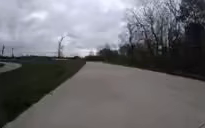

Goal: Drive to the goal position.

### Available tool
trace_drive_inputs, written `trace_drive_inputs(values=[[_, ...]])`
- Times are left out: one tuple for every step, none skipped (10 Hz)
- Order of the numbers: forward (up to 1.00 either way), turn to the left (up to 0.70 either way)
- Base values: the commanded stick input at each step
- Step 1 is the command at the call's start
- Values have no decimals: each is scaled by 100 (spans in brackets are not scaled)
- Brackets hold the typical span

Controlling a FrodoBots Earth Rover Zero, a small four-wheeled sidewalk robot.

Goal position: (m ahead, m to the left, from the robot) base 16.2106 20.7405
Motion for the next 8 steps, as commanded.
trace_drive_inputs(values=[[100, 0], [100, 0], [100, 0], [100, 0], [100, 0], [100, 0], [100, 0], [100, 0]])
